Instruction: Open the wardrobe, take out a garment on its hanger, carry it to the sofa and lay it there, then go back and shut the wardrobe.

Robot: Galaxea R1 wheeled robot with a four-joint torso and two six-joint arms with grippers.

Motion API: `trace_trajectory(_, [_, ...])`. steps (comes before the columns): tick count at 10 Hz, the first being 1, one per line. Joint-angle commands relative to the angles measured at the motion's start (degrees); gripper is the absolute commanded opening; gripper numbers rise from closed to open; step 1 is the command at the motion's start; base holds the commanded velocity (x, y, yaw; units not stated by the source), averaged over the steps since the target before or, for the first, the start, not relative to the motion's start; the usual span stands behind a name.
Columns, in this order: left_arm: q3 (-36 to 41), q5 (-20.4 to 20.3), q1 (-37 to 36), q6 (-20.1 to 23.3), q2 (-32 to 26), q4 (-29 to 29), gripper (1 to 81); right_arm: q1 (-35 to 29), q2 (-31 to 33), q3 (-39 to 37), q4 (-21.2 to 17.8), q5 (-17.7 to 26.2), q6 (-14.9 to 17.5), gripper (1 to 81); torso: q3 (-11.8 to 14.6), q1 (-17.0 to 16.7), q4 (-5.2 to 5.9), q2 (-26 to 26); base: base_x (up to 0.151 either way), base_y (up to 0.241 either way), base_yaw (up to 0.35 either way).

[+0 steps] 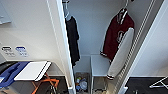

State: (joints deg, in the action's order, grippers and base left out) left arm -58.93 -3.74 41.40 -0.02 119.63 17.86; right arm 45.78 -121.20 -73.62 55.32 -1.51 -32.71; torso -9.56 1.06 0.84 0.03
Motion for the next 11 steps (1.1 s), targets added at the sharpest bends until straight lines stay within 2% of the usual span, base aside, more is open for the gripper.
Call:
trace_trajectory(1, [17.18, 8.93, 0.92, -2.08, 0.62, -0.19, 81.1, 3.06, -1.88, 9.29, 0.14, -11.58, -2.62, 81.1, 0.00, 0.00, 0.00, -0.03, 0.000, 0.000, 0.000])
trace_trajectory(5, [19.29, 8.05, 2.95, -2.00, -5.18, 0.77, 81.1, 3.41, 0.32, 8.24, 0.14, -14.13, -2.62, 81.1, 0.00, 0.00, 0.00, -0.03, 0.000, 0.000, 0.000])
trace_trajectory(6, [19.38, 6.82, 3.91, -2.00, -6.94, 1.21, 81.1, 3.93, 1.46, 7.27, 0.14, -15.80, -2.89, 81.1, 0.00, 0.00, 0.00, -0.03, 0.000, 0.000, 0.000])
trace_trajectory(10, [19.12, 6.47, 7.95, -2.08, -12.46, 3.23, 81.1, 6.84, 7.95, 0.79, -0.48, -25.89, -3.59, 81.1, 0.00, 0.00, 0.00, -0.03, 0.000, 0.000, 0.000])
trace_trajectory(11, [17.98, 6.30, 9.26, -2.08, -13.69, 3.32, 81.1, 7.71, 8.83, -1.32, -0.65, -27.14, -3.59, 81.1, 0.02, -0.09, 0.02, -0.03, 0.000, 0.000, 0.000])
